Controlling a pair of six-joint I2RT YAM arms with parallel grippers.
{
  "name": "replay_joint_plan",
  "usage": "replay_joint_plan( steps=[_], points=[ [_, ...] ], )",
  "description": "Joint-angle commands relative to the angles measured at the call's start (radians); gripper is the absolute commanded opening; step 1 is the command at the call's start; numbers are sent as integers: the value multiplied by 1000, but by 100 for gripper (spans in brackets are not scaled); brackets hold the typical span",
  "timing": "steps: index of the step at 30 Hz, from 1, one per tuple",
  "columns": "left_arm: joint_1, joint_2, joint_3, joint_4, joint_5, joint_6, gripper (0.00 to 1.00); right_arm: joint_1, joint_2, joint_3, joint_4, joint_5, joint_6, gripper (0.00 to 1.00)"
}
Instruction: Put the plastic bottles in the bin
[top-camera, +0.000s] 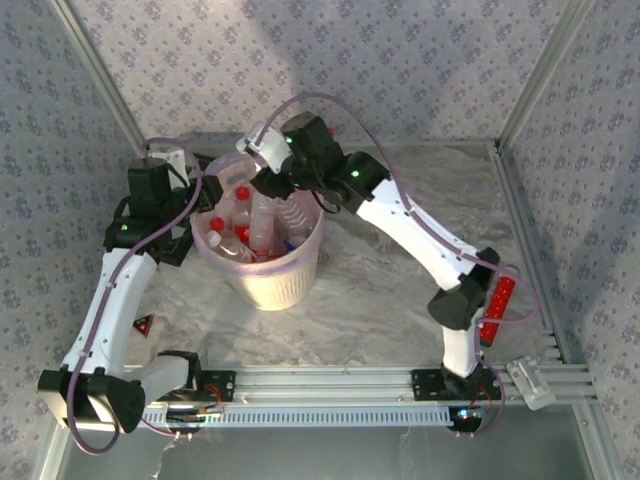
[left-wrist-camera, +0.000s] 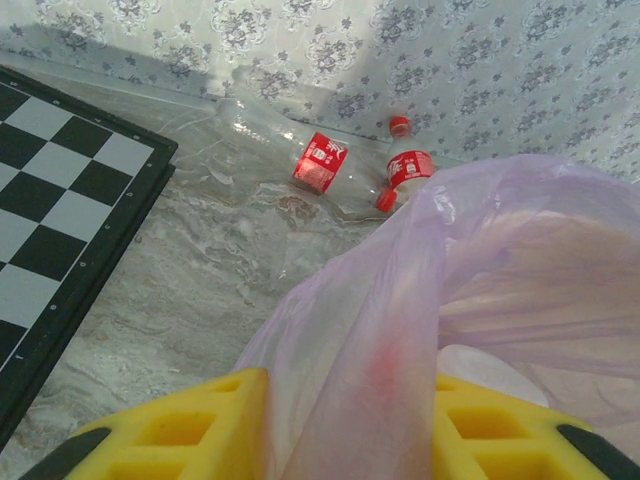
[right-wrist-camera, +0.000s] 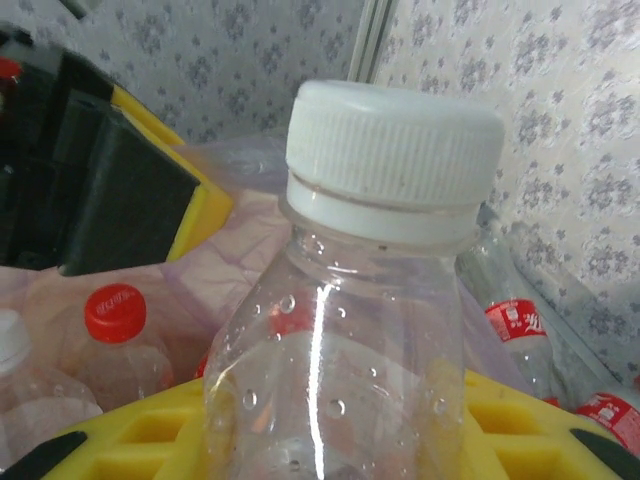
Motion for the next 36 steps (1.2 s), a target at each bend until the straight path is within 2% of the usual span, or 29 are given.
replay_joint_plan(
  steps=[1,8,11,18,23,30,33,36],
  points=[
    [-22,-2,-31,-57,37,-19,38,-6,-101,-154,172,-33,49,30],
    [-27,-19,-40,-56,37,-24,37,-23,-240,-555,656,47,53,32],
    [-29,-25,-43,-56,38,-28,37,-32,-267,-660,770,53,101,33],
    [-37,-35,-50,-48,37,-39,35,-40,-237,-737,652,-37,232,31],
    [-50,-36,-60,-30,38,-49,34,-31,-237,-796,666,-247,396,31],
    [-78,-37,-56,-11,29,-69,33,22,-218,-642,555,-451,422,30],
    [-86,-38,-48,-12,27,-70,33,34,-223,-585,492,-445,386,30],
    [-90,-36,-39,-15,27,-61,33,33,-261,-572,449,-339,314,30]
  ],
)
